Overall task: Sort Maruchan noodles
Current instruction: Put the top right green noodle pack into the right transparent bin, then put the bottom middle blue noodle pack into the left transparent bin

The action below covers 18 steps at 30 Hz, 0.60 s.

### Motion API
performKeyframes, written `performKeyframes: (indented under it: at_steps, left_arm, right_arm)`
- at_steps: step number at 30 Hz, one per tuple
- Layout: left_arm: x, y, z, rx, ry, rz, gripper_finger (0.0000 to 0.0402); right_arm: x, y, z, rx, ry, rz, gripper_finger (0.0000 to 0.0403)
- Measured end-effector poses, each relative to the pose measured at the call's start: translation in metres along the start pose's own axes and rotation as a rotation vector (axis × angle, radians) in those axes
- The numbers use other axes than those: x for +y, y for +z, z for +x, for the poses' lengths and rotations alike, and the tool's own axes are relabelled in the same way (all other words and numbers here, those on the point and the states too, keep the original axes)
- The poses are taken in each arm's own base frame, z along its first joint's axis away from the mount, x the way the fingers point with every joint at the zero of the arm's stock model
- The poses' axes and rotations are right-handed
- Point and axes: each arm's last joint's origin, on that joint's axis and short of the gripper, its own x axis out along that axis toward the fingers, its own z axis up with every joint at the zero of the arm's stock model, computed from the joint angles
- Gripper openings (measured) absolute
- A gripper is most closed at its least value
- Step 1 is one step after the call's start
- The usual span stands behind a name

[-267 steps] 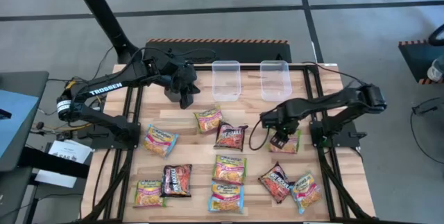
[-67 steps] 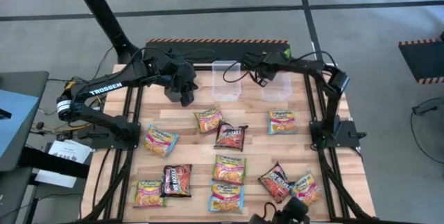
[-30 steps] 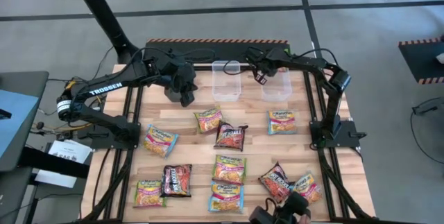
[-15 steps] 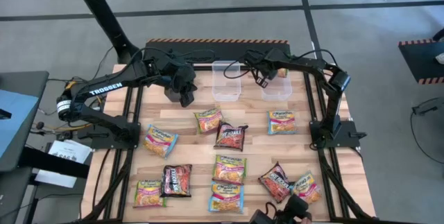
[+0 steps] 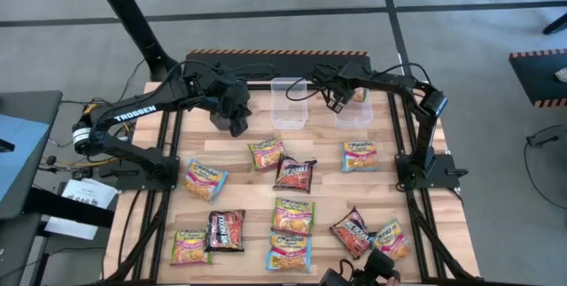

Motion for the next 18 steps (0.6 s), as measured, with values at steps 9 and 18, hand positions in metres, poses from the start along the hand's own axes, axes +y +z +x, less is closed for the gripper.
performKeyframes:
  at_steps: [9, 18]
  left_arm:
    - [0.0, 0.0001, 0.0, -0.001, 0.0, 0.0, 0.0]
    - [0.0001, -0.0033, 0.0, 0.034, 0.0, -0.002, 0.0]
  right_arm:
    - [0.0016, -0.0035, -0.0016, 0.027, -0.002, -0.03, 0.0194]
    - [0.0033, -0.0037, -0.0038, 0.022, 0.008, -0.032, 0.0194]
